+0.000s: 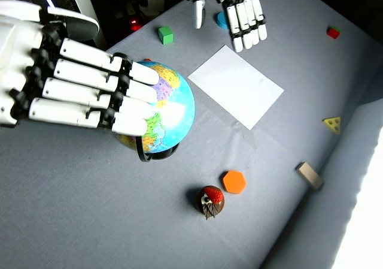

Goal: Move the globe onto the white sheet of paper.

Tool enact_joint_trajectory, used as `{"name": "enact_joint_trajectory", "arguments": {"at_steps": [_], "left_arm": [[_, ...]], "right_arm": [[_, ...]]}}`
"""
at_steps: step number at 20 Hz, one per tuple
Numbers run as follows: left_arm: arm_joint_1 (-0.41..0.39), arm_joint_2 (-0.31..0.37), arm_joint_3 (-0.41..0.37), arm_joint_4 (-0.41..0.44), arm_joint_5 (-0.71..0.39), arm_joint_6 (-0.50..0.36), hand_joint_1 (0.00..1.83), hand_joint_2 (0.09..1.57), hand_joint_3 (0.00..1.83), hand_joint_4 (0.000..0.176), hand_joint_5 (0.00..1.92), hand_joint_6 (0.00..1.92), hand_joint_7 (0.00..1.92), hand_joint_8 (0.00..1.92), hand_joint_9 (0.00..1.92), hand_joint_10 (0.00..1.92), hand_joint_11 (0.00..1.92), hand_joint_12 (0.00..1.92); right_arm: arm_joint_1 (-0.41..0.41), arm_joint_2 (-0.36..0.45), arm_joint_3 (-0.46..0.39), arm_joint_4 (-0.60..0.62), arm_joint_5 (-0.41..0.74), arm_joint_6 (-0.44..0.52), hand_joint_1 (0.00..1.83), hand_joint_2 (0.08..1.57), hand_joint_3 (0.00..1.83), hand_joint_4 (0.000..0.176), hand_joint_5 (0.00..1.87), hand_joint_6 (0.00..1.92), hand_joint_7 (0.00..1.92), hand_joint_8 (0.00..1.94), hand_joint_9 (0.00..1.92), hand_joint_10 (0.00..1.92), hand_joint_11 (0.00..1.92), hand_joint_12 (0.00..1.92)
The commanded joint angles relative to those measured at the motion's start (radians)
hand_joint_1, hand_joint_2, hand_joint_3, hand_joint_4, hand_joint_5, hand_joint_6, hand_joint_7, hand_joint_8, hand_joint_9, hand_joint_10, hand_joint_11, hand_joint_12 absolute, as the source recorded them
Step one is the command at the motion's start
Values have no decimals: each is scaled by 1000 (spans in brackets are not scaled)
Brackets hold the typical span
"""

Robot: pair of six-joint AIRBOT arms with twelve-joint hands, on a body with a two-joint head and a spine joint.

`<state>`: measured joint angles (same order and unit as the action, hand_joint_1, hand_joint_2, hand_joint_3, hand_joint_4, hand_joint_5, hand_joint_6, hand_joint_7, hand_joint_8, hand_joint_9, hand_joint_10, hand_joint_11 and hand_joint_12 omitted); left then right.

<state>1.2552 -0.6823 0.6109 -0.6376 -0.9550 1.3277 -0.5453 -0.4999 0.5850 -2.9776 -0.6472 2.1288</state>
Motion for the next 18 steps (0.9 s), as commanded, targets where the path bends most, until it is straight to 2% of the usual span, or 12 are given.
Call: {"name": "enact_joint_trajectory", "arguments": {"at_steps": [1,3,5,9,12,15,18], "left_arm": [[2,-8,5,43,-113,-6,0,1212,1,0,117,3,82,1,82,6,15,22],[27,-27,16,80,-118,-16,0,1212,1,0,123,5,85,2,85,6,17,24],[60,-44,13,97,-140,-24,0,1212,1,0,125,6,86,2,86,6,17,25],[92,-77,28,105,-162,-55,0,1210,0,0,121,3,86,2,83,4,17,29],[87,-74,44,109,-156,-61,0,1211,0,0,121,2,87,1,84,4,16,32],[70,-88,65,109,-157,-66,0,1211,0,0,121,2,87,1,84,3,15,34],[40,-116,81,104,-131,-50,0,1211,0,0,118,1,86,1,85,3,14,37]], "right_arm": [[16,14,11,-34,-91,39,0,1143,0,0,190,13,186,6,142,19,0,209],[11,29,27,-34,-108,54,0,1143,0,0,191,13,187,6,142,18,0,210],[8,34,56,-10,-68,41,0,1143,0,0,191,13,187,6,142,18,0,211],[13,20,112,-34,113,21,0,1137,0,0,189,6,191,2,154,14,0,267],[25,7,129,-34,257,-39,0,1135,0,0,190,3,190,1,159,10,0,316],[39,-6,143,-34,370,-97,0,1135,0,0,182,0,178,4,159,7,0,266],[84,-33,146,-34,512,-152,0,1135,0,0,169,0,176,3,159,7,0,264]]}}
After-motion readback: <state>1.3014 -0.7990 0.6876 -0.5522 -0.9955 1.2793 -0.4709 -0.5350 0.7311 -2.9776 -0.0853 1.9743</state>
